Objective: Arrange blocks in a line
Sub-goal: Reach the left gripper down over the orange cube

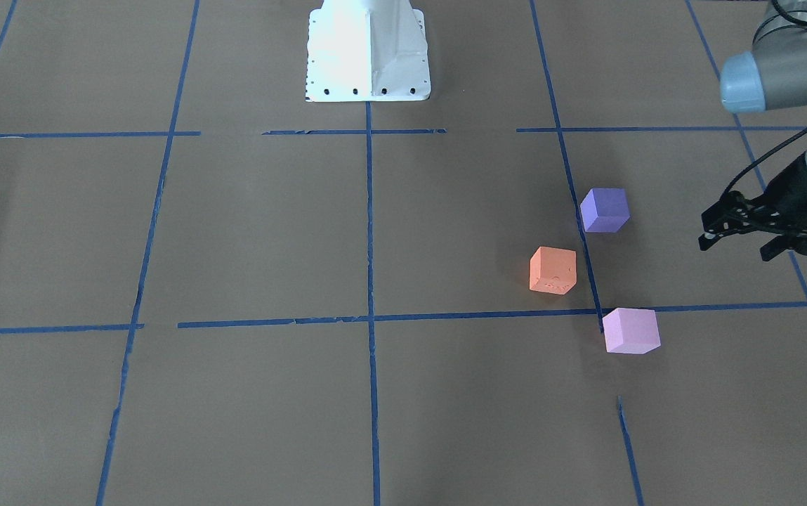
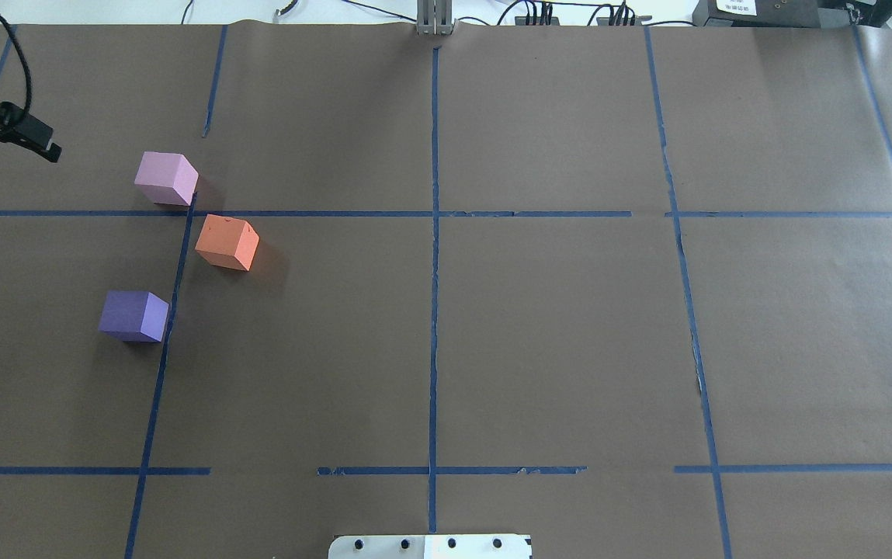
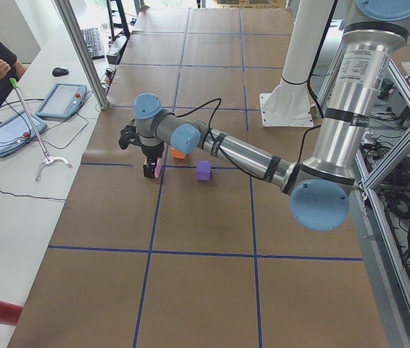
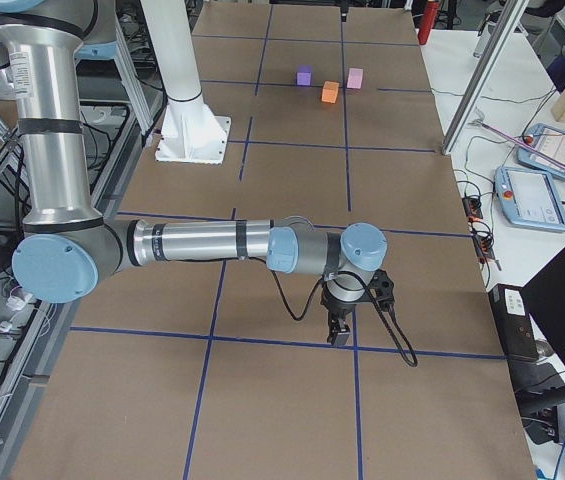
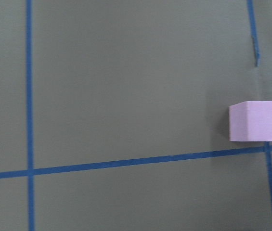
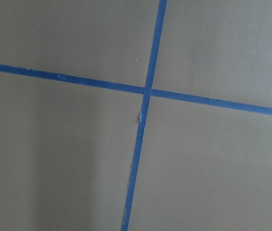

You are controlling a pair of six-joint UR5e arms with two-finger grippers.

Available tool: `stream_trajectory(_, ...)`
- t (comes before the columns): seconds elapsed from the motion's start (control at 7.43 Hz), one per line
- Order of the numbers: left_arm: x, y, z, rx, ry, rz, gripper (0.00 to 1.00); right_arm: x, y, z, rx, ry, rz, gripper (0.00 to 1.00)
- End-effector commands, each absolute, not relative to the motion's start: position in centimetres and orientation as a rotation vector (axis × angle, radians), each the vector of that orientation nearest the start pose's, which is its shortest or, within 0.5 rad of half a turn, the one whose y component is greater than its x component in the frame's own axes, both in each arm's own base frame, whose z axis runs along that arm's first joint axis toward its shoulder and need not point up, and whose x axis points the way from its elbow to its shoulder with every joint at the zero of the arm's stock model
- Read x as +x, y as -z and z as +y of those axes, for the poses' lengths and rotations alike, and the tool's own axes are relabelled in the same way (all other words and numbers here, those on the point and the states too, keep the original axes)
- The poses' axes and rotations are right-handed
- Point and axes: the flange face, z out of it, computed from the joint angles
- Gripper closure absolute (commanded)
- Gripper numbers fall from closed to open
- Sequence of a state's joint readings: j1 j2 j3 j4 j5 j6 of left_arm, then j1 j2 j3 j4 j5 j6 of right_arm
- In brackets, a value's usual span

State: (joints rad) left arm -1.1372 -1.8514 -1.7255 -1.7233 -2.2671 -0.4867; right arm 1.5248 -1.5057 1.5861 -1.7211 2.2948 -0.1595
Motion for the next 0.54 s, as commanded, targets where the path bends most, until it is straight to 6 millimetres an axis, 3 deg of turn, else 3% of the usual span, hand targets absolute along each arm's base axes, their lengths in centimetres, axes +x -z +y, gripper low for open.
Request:
stream_trajectory(0.0, 29.0, -39.4, -54.4, 0.211, -0.235, 0.933, 0.00, 4.4, -63.7, -51.5, -0.026, 0.171, -0.727, 0.00)
stream_trajectory(0.4, 36.6, -37.6, -53.7, 0.221, -0.294, 0.954, 0.03, 4.4, -63.7, -51.5, -0.026, 0.171, -0.727, 0.00)
